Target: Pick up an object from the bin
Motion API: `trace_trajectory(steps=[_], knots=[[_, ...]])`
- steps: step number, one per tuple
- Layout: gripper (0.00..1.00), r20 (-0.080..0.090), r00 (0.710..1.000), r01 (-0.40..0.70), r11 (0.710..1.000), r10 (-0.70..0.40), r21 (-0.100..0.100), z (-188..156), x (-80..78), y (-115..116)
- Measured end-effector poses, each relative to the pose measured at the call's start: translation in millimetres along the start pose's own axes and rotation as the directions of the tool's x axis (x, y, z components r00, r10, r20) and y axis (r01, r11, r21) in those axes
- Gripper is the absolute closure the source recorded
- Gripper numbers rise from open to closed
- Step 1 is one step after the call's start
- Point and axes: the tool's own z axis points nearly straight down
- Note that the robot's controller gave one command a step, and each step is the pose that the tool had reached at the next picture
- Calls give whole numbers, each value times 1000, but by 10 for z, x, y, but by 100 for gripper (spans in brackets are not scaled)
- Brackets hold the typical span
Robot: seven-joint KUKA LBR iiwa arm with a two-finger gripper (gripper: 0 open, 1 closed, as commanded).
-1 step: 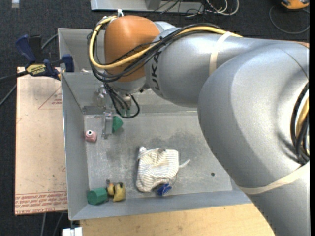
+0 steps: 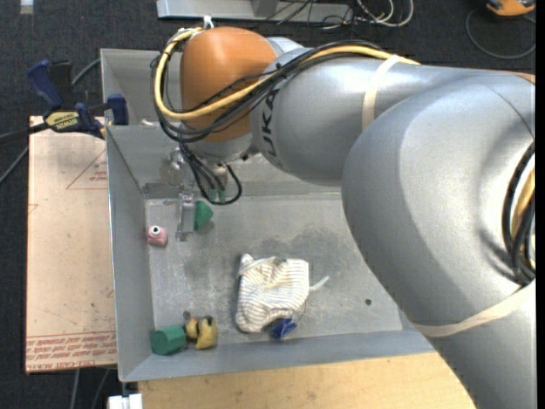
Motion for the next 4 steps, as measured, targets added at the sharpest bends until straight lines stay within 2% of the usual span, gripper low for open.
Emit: trace_trajectory(steps=[1, 2, 3, 4], knots=[[0, -5, 1000, -18, 1000, 18, 0, 660, 66, -340], [100, 2, 999, 38, 999, -38, -1, 619, 45, -457], [100, 2, 999, 37, 999, -37, -2, 619, 45, -458], [100, 6, 999, 32, 999, -32, -3, -494, 124, -454]])
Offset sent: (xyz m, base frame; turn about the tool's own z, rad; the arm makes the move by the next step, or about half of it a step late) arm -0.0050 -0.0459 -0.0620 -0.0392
